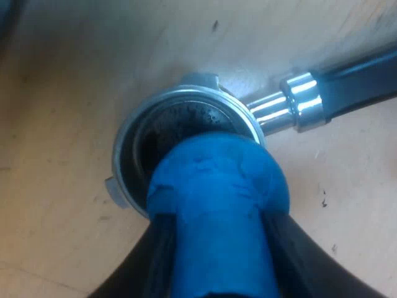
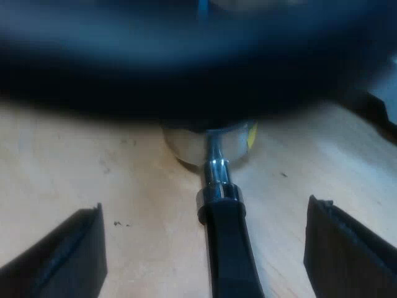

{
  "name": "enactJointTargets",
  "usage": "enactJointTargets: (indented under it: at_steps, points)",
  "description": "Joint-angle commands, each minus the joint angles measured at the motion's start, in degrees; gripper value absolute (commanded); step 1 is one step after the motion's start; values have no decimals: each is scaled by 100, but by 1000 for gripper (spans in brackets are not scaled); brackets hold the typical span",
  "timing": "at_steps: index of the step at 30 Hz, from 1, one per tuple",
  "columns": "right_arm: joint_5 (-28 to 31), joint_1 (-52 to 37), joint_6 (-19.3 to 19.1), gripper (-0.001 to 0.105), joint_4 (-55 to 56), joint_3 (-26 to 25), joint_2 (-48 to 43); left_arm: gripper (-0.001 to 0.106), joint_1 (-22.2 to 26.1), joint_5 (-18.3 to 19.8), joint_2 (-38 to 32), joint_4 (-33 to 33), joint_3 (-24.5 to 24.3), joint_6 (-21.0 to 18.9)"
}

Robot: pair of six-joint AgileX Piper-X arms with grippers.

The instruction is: Grind coffee beans and then tamp

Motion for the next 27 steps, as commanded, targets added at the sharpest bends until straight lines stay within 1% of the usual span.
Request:
enactJointTargets:
  at_steps: [1, 3, 13, 24, 27]
  points:
    - [82, -29, 21, 69, 8, -7, -17, 0, -16, -80, 30, -85, -36, -71]
    - [82, -29, 21, 69, 8, -7, -17, 0, -16, -163, 53, -156, -23, -68]
    - [82, -29, 21, 69, 8, -7, -17, 0, -2, -173, 68, -287, 8, -68]
    - [82, -29, 21, 69, 8, -7, -17, 0, -2, -137, 68, -608, 613, -68]
    - [82, -29, 21, 69, 8, -7, -17, 0, -2, -136, 178, -624, 752, -68]
